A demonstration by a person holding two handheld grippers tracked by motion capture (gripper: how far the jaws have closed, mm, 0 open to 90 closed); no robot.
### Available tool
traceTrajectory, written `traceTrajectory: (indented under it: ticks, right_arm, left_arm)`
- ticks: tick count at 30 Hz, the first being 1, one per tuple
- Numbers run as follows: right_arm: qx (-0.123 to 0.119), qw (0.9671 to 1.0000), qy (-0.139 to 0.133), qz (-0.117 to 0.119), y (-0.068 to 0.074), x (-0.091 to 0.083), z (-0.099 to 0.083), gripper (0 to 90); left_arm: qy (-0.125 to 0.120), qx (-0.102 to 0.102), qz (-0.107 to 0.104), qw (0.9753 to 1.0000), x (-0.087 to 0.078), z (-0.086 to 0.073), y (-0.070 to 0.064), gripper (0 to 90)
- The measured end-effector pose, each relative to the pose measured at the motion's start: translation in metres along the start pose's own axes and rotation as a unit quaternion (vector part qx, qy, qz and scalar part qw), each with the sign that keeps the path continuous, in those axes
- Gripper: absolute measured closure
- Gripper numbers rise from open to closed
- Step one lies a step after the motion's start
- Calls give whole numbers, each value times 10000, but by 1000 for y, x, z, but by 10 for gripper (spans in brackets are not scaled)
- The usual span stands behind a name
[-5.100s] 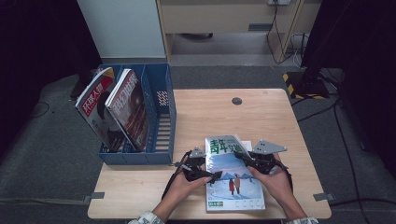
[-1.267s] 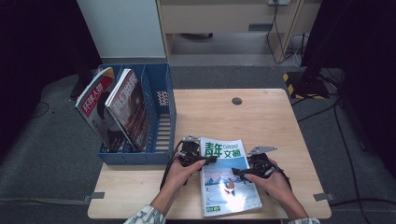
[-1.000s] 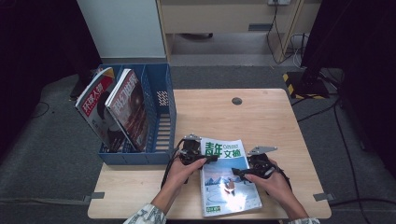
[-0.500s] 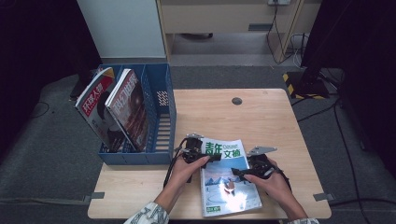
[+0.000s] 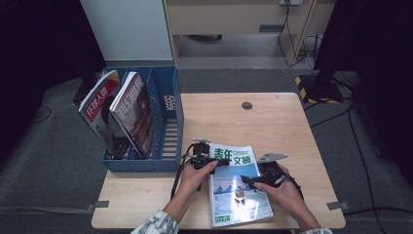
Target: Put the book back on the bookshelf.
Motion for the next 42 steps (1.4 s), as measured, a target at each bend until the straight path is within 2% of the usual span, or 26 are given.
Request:
traceTrajectory:
  ticks: [5, 7, 10, 11, 13, 16, 18, 19, 20, 24, 28, 33, 38, 40, 42]
  right_arm:
    - [23, 10000, -30, 15, 0, 0, 1, 131]
    - [128, 9999, -30, 46, 0, 1, 1, 126]
    - [132, 9999, -48, 58, -2, 1, 1, 112]
    - [106, 9999, -92, 14, -3, 2, 1, 68]
    - [128, 9999, -111, 8, -3, 2, 1, 41]
    - [133, 9997, -208, -8, -3, 3, 3, 29]
    - [197, 9994, -274, 76, -1, 3, 5, 37]
    - [241, 9992, -255, 187, 2, 4, 5, 44]
    - [271, 9991, -260, 198, 3, 5, 5, 43]
    - [371, 9989, -163, 240, 4, 9, 3, 45]
    - [280, 9994, -165, 143, 5, 11, 3, 59]
    - [202, 9995, -174, 147, 7, 12, 3, 68]
    - [87, 9996, -183, 181, 9, 13, 4, 70]
    - [142, 9996, -144, 188, 11, 13, 4, 70]
    - [88, 9997, -161, 190, 10, 14, 4, 71]
  left_arm:
    - [-133, -50, -20, 9999, -5, 4, -1, 658]
    - [-154, -56, -37, 9999, -6, 5, -1, 669]
    - [-167, -7, -41, 9999, -8, 6, -3, 676]
    - [-186, 53, -47, 9998, -9, 7, -7, 678]
    - [-174, 209, 12, 9996, -11, 9, -11, 678]
    - [-172, 558, 104, 9982, -16, 14, -20, 682]
    - [-182, 722, 160, 9971, -18, 16, -23, 684]
    - [-170, 760, 178, 9968, -19, 17, -24, 684]
    - [-148, 778, 183, 9967, -19, 17, -25, 684]
    - [-113, 678, 214, 9974, -15, 16, -18, 677]
    - [-77, 658, 225, 9976, -12, 15, -14, 657]
    - [45, 679, 260, 9973, -9, 14, -10, 603]
    - [229, 604, 126, 9978, -3, 12, -11, 544]
    - [223, 511, 131, 9984, -3, 12, -9, 564]
    - [164, 351, 120, 9992, -4, 13, -8, 616]
Point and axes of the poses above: each handheld gripper's, and its own axes: x roughly forward along the jaws, z roughly out of its top, y roughly to its left, the point moved 10 cm from there along x, roughly forward along the jaws, and after that the axes turned 5 degrees about -x, right-handed, at the moved point
